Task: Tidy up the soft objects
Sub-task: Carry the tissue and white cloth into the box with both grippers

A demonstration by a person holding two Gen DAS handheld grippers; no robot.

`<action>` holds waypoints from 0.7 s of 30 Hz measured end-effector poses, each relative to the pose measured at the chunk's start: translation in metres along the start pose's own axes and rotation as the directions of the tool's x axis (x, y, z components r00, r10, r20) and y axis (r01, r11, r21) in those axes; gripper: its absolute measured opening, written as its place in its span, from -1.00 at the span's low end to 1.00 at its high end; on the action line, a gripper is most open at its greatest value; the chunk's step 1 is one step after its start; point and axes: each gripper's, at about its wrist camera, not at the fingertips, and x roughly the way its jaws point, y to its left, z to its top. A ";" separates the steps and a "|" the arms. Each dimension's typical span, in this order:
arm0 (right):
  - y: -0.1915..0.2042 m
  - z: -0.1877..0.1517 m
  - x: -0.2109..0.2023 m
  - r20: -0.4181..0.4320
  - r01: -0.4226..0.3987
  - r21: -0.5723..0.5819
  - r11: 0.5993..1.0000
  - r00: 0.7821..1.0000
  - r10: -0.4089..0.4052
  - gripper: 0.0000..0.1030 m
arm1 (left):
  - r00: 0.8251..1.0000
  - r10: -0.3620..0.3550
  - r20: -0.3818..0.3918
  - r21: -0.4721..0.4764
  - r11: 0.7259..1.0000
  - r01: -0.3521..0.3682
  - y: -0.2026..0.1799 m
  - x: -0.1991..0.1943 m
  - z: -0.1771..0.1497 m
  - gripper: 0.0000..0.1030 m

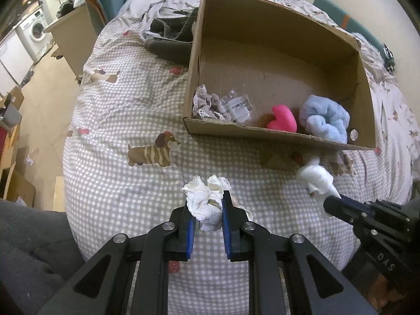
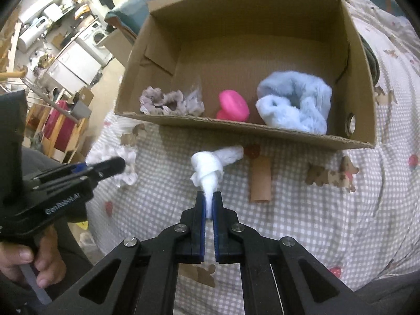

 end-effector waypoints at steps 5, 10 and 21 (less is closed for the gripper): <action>-0.008 -0.005 -0.018 0.014 0.003 -0.010 1.000 1.000 -0.003 -0.87 | 0.999 0.022 0.032 0.010 1.000 -0.022 -0.001 -0.005 -0.001 -0.69; 0.000 -0.007 -0.040 0.085 -0.040 -0.046 0.998 0.995 0.044 -0.87 | 0.997 0.045 0.070 0.010 0.999 -0.046 0.000 -0.010 0.000 -0.69; 0.013 -0.013 -0.110 0.389 -0.083 -0.149 0.985 0.911 0.135 -0.87 | 0.945 0.035 0.324 -0.017 0.999 -0.031 0.006 -0.069 0.008 -0.69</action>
